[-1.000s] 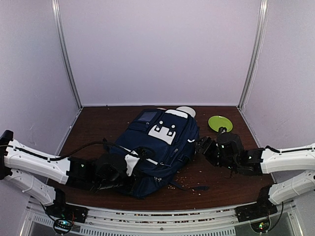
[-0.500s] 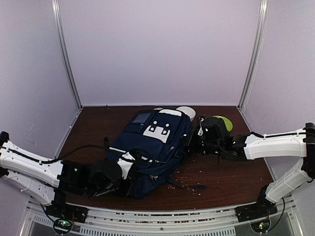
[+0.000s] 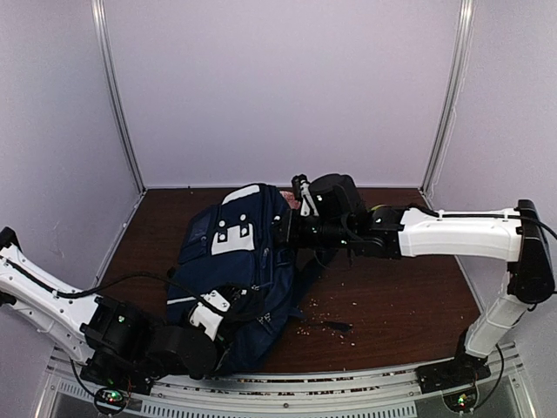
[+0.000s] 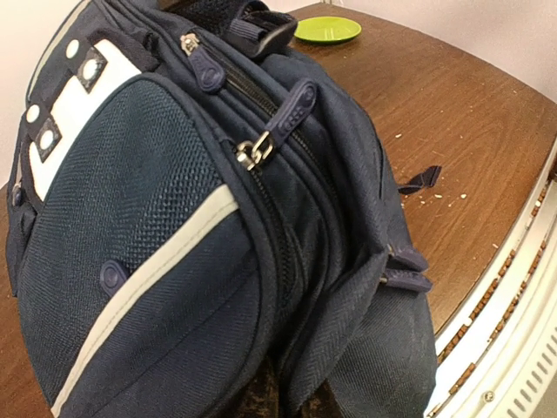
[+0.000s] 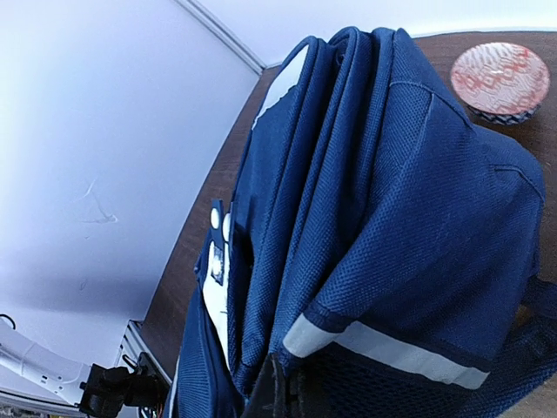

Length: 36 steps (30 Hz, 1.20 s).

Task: Pack the student bag
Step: Adjust the student bag at the center of the board.

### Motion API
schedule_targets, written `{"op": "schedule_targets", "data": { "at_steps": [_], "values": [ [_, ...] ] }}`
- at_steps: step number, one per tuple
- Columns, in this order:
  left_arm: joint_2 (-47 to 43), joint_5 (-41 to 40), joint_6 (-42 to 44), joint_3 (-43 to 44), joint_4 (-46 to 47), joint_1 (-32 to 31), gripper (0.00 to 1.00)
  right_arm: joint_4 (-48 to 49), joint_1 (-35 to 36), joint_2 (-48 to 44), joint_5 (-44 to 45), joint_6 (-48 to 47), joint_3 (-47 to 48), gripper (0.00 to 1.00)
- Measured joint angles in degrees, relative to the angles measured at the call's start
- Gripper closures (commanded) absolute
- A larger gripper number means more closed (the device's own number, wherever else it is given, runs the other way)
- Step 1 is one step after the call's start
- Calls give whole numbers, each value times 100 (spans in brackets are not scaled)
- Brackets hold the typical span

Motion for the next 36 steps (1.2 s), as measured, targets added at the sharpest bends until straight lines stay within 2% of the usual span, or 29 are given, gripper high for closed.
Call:
{"op": "schedule_targets", "data": {
  "at_steps": [9, 16, 21, 25, 30, 34, 36],
  "values": [
    [155, -422, -778, -31, -262, 63, 100, 7, 173, 1248, -195, -273, 1547, 100],
    [-52, 234, -544, -570, 597, 831, 100, -129, 166, 1808, 24, -494, 2133, 100],
    [-302, 603, -293, -866, 885, 1246, 100, -144, 144, 1895, 79, -564, 2061, 66],
    [-476, 579, -66, -933, 973, 1600, 100, -90, 219, 1814, -186, -660, 1751, 50],
    [-518, 579, 262, -931, 977, 1746, 100, -107, 275, 1298, -328, -793, 1239, 44],
    [-514, 588, 483, -861, 957, 1746, 100, -59, 289, 205, -184, -938, 623, 44],
    [-511, 597, 555, -758, 881, 1751, 94, 57, 358, -461, 76, -1078, 214, 44]
  ]
}}
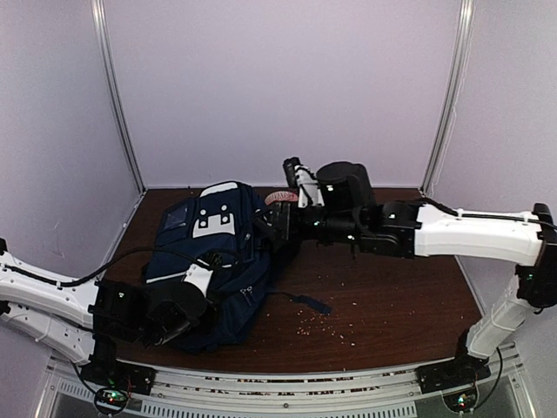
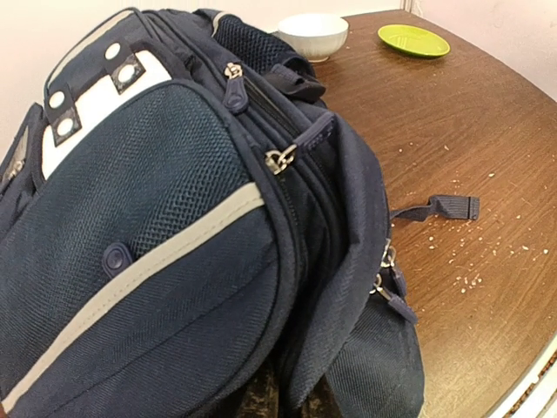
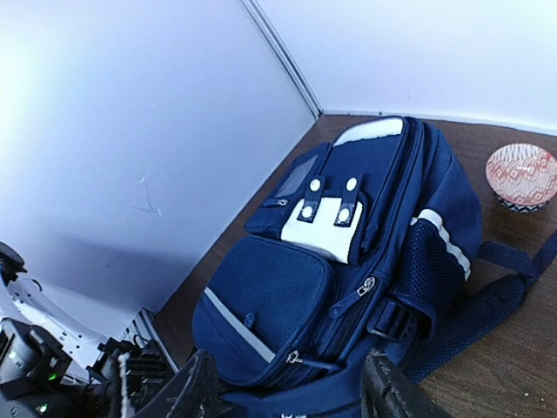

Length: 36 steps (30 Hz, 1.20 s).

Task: Pack the student bag
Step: Adjust the student bag at the center of the board.

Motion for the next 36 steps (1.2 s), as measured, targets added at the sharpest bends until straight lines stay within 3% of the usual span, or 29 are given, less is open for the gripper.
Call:
{"op": "schedule_targets", "data": {
  "at_steps": [4, 9, 18, 24, 30, 36],
  "values": [
    [-28, 103, 87, 302, -422, 35, 73, 164, 487, -1178, 763, -382, -787, 45],
    [-365, 501, 44, 323, -765, 52, 47, 273, 999, -1554, 1113, -483, -1399, 46],
    [-614, 1469, -105, 461, -1403, 15, 26, 323, 1316, -1384, 1333, -160, -2509, 47],
    [-236, 1683, -216, 813, -1991, -129, 21, 389, 1397, -1469, 1504, -52, -2704, 47],
    [765, 1722, -323, 1283, -2577, -129, 16, 369, 1414, -1740, 1725, 15, -2898, 49],
    [1228, 1578, -466, 1320, -2614, -129, 35, -83, 1729, -1834, 2524, 57, -2924, 46]
  ]
}}
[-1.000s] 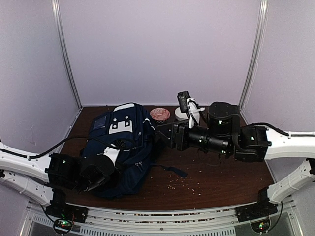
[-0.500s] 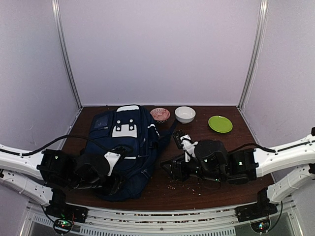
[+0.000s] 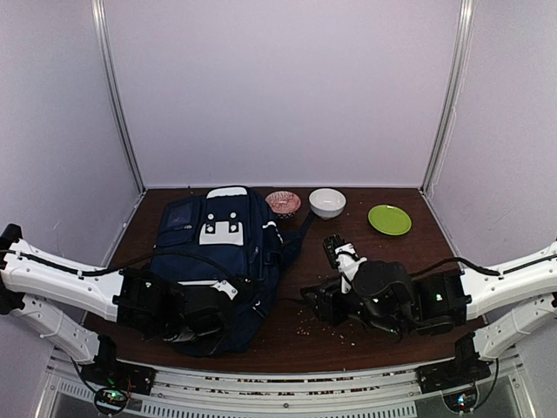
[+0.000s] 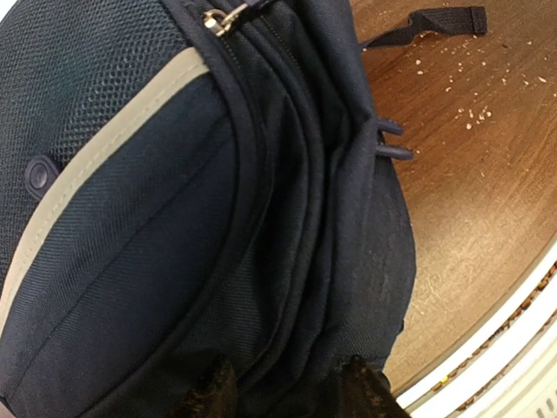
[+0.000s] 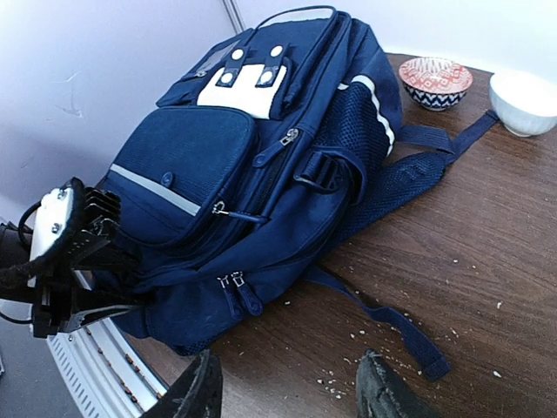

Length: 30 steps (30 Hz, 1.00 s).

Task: Pack the student bag
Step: Adjust the student bag at the center of the board.

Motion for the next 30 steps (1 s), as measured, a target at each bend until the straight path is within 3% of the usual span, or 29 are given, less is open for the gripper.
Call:
{"op": "schedule_targets", "data": {
  "at_steps": [3, 6, 9, 15, 30],
  "values": [
    [2, -120, -31, -98, 157, 0, 53, -79, 168, -98, 487, 131, -114, 43],
    [2, -205, 20, -166, 417, 31, 78, -37, 157, -295, 774, 374, -417, 34],
    [37, -229, 195, -186, 732, 107, 100, 44, 17, -487, 817, 586, -769, 32],
    [240, -162, 551, -184, 1421, 341, 100, 426, -142, -909, 669, 614, -1314, 34],
    [70, 518, 595, -555, 2474, 1099, 100, 793, -142, -501, 326, 485, -1217, 36]
  ]
}}
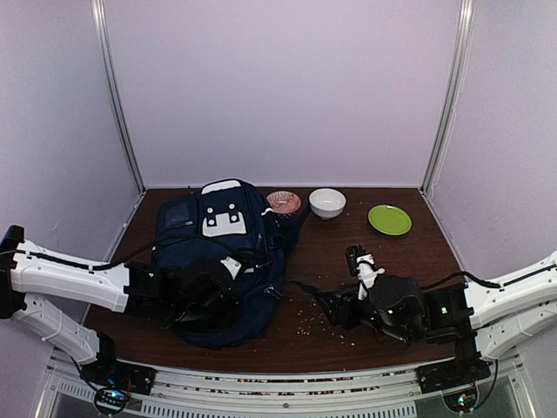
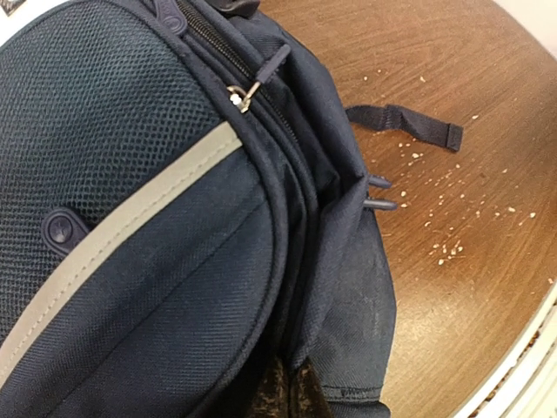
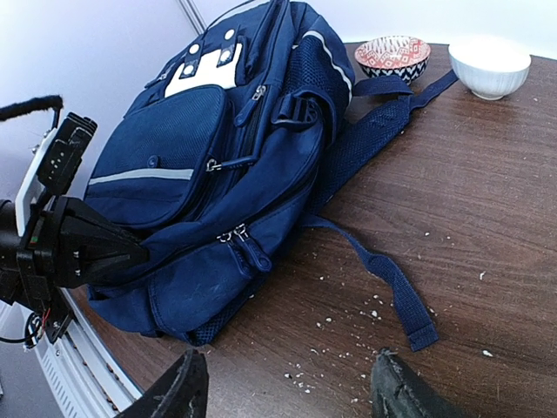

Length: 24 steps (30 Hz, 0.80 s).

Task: Pack the student bag
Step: Adjust the student bag at the center of the board.

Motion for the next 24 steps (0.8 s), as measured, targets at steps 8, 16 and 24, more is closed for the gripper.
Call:
{"op": "schedule_targets", "data": {
  "at_steps": [8, 16, 24],
  "values": [
    [-293, 431, -20, -184, 186, 407, 100, 85, 0, 149, -107, -109, 166, 37],
    [-629, 457, 168, -170, -31, 807, 100, 87, 0, -52, -92, -129, 184, 37],
    [-1375, 402, 343, -98, -463, 898, 100, 107, 0, -203, -55, -160, 184, 37]
  ]
}}
